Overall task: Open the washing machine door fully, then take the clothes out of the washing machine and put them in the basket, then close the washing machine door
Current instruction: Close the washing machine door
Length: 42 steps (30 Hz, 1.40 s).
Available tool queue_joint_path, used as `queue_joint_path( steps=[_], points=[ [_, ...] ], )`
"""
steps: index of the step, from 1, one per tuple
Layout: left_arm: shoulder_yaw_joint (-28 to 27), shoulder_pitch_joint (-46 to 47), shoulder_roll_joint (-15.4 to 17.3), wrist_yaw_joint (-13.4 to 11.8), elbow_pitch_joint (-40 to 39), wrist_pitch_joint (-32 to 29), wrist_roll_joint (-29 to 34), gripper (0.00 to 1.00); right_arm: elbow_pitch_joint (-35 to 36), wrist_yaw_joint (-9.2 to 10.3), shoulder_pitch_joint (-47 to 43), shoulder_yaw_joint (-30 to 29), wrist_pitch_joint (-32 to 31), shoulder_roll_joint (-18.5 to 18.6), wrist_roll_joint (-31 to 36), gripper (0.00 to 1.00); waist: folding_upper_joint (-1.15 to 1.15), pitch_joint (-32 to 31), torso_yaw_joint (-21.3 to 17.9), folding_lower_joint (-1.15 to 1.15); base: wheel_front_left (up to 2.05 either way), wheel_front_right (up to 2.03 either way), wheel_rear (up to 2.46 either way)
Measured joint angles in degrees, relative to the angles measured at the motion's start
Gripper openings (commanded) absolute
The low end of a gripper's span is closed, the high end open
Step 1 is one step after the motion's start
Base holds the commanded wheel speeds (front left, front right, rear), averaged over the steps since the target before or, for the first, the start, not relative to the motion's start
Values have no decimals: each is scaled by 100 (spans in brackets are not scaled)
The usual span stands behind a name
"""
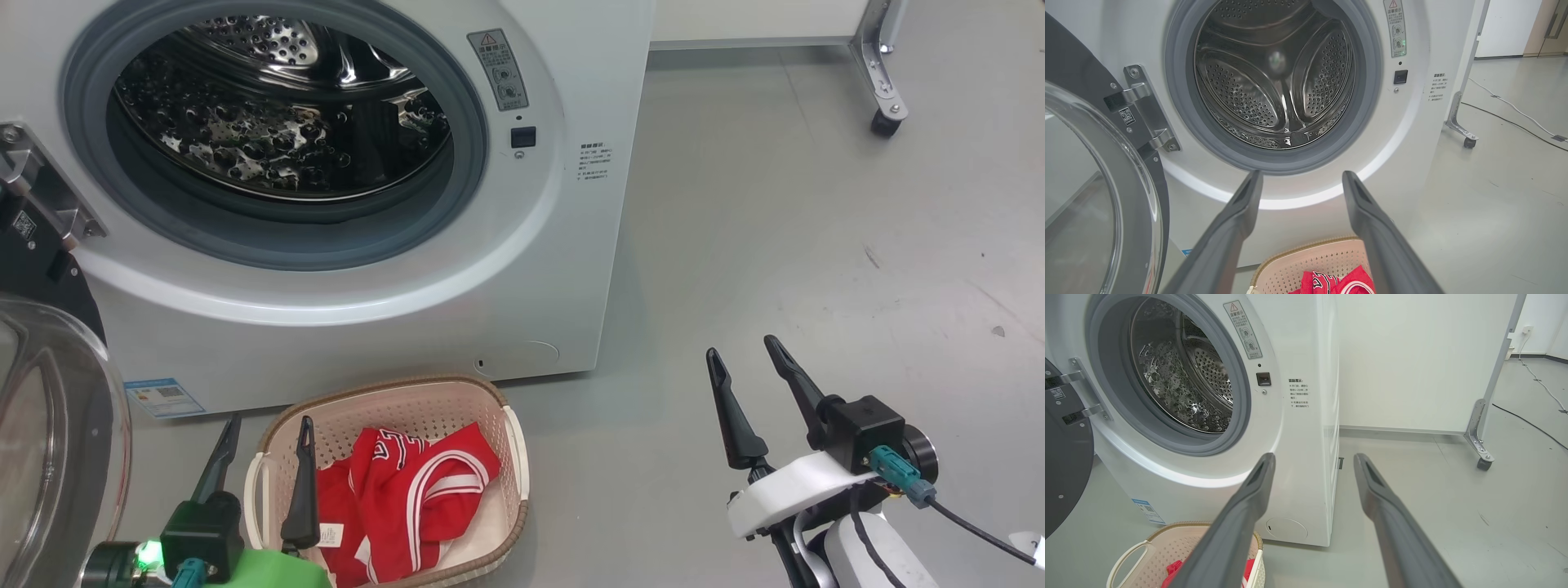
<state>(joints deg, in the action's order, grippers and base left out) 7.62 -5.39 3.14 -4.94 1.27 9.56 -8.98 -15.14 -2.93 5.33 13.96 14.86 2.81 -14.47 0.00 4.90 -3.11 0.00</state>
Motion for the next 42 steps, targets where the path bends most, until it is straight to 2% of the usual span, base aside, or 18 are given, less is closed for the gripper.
queue_joint_path(
  steps=[24, 42],
  points=[
    [83, -76, 8, -7, -176, -143, 0, 100, 30, -2, -1, -12, 0, 0, 0, 100, 0, 19, 12, 0, -90, 94, -4],
    [101, -79, 24, -7, -215, -143, 0, 100, 30, -3, 0, -30, 0, 0, 0, 100, 0, 20, 35, 0, -23, 23, 0]
  ],
)
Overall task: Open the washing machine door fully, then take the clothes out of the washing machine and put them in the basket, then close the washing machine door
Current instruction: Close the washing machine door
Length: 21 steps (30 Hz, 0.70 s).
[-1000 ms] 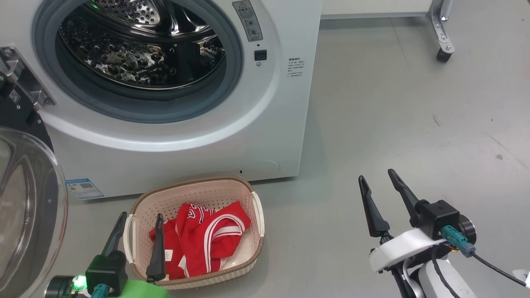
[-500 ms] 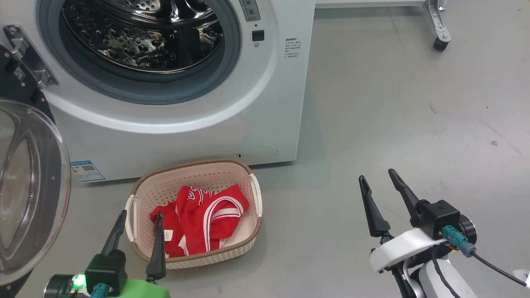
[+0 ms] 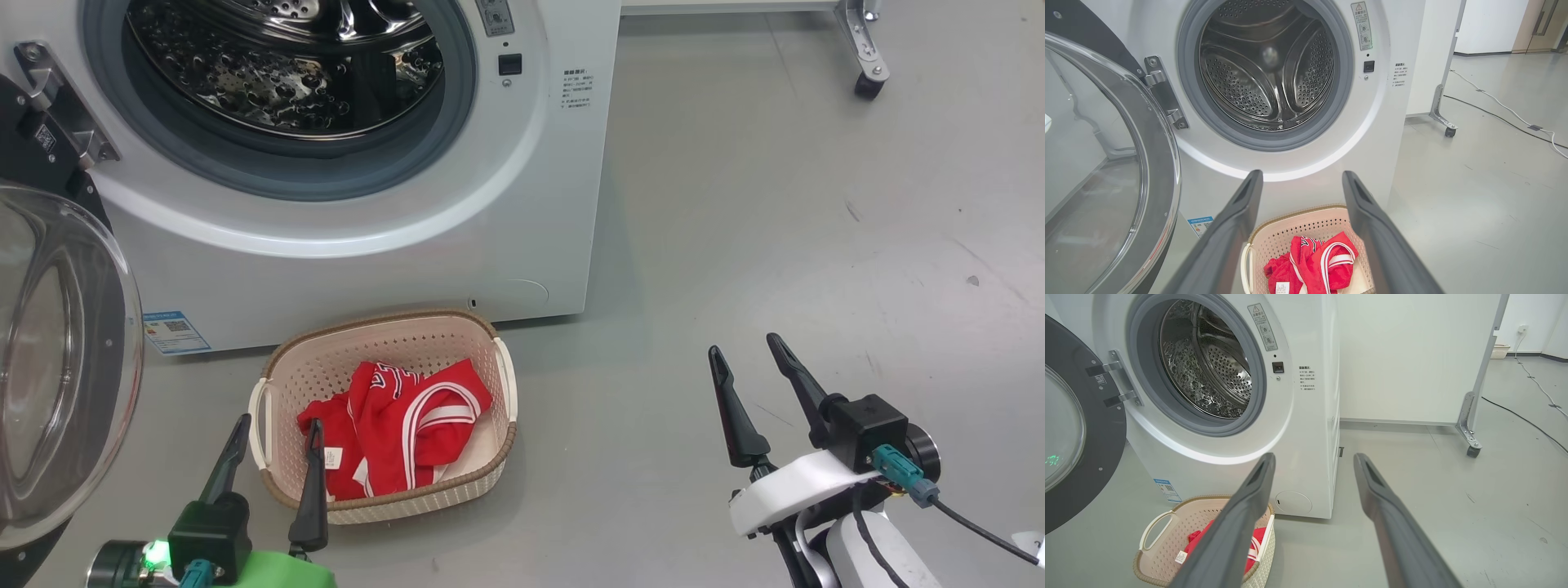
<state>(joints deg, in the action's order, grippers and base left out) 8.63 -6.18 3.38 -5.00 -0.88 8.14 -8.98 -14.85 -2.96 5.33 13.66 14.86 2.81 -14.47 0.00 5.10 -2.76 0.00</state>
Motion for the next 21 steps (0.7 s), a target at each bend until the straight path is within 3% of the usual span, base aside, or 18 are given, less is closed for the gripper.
queue_joint_path(
  steps=[21],
  points=[
    [43, -1, 0, -1, 9, 0, 20, 100, -33, 2, -73, -144, 0, -2, 10, 100, 0, -91, 248, 0, 0, 0, 0]
  ],
)
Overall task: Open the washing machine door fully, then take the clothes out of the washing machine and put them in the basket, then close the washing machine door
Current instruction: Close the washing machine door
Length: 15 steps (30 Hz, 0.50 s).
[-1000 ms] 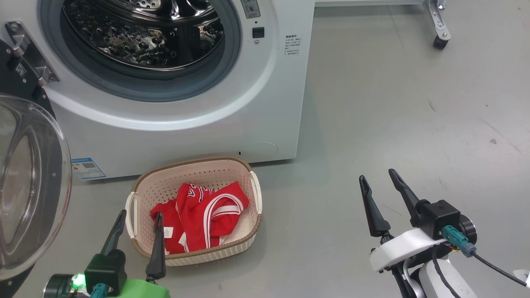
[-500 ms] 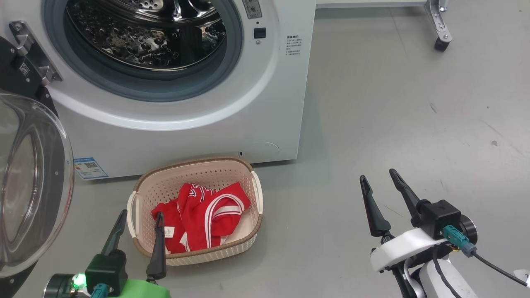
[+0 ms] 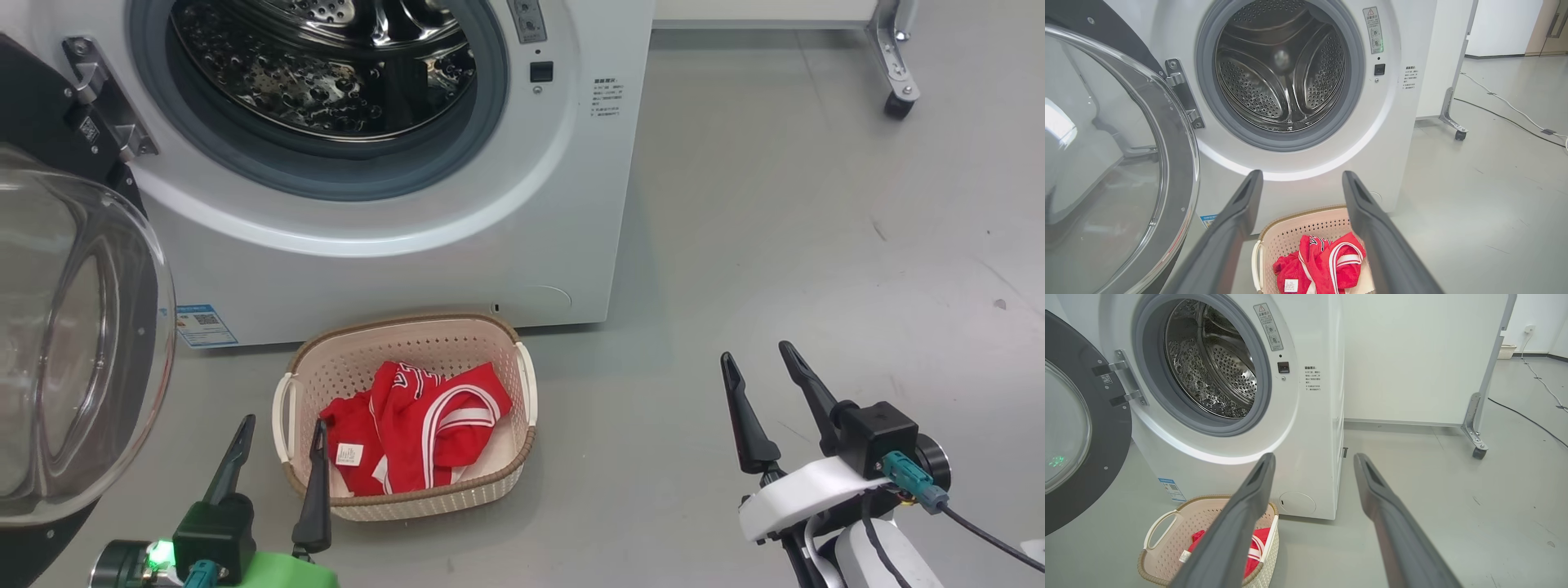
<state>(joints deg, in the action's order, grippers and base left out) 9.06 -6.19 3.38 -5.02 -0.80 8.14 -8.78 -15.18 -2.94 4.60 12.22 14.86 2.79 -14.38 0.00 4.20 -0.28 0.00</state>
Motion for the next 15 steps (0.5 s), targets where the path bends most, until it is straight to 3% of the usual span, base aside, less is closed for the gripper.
queue_joint_path(
  steps=[15],
  points=[
    [-125, 2, 0, -68, 8, 9, 78, 100, 3, -13, -74, -82, 0, 1, 43, 100, 0, -75, 746, 0, 0, 0, 0]
  ],
)
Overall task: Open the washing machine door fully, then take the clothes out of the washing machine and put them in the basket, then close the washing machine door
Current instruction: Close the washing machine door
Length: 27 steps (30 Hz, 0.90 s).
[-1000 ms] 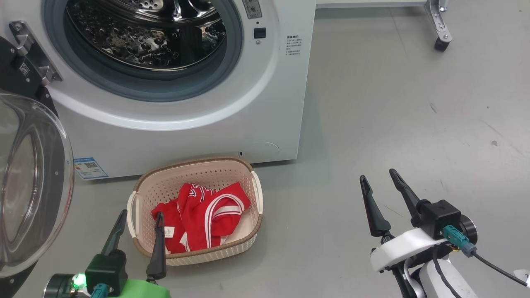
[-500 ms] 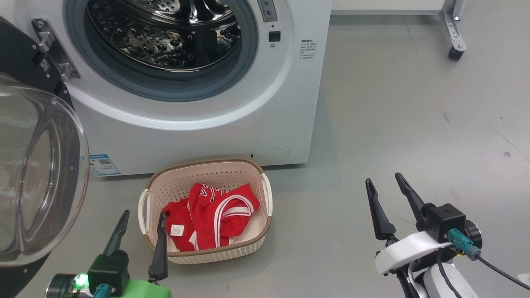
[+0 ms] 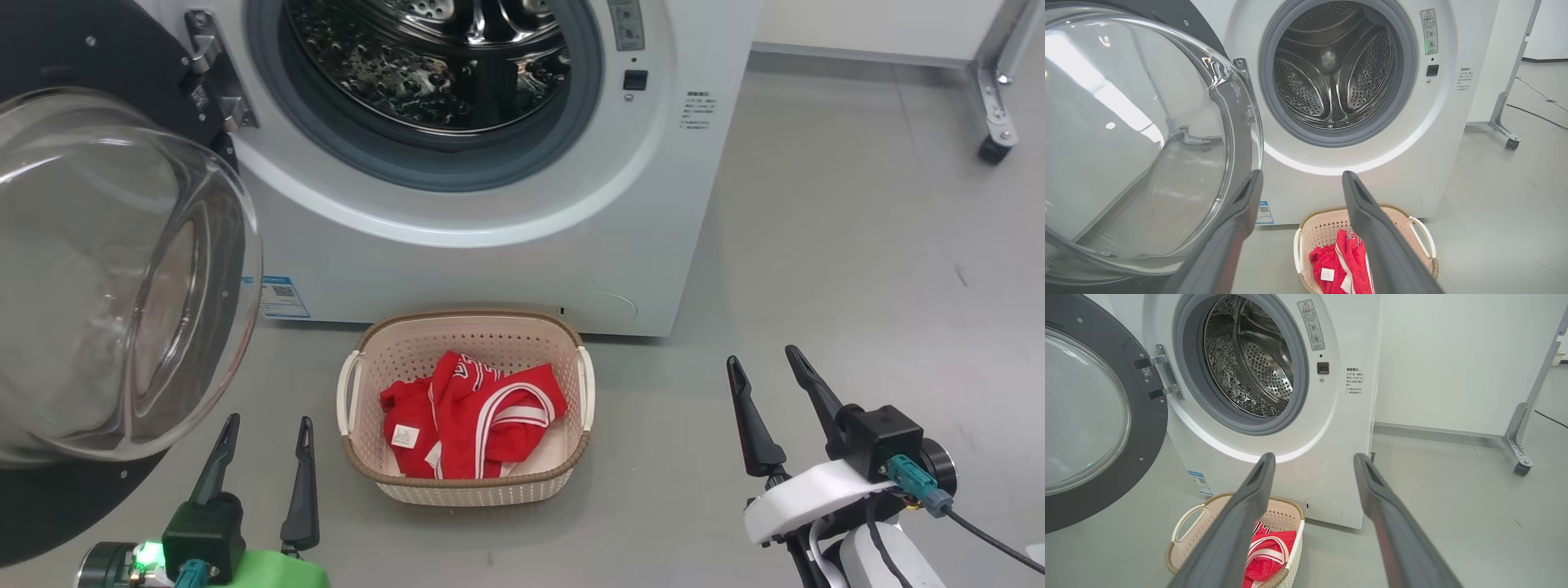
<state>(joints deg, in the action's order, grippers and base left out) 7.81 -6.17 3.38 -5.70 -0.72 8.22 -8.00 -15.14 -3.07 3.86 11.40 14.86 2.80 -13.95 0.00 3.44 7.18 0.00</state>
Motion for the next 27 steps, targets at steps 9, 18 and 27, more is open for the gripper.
queue_joint_path(
  steps=[9, 18, 27],
  points=[
    [-29, -1, -2, -7, 11, 1, 0, 100, -10, -41, -97, -3, -1, -1, 19, 100, 0, -68, 598, 0, 0, 0, 0],
    [-49, -7, -4, -11, 23, 1, -1, 100, -24, -91, -98, 20, -1, -2, 41, 100, 0, -126, 1112, 0, 0, 0, 0],
    [-105, -124, -5, -38, 26, 1, -3, 100, -92, -110, -114, 115, -1, -3, 43, 100, 0, -210, 1534, 0, 0, 0, 0]
  ],
)
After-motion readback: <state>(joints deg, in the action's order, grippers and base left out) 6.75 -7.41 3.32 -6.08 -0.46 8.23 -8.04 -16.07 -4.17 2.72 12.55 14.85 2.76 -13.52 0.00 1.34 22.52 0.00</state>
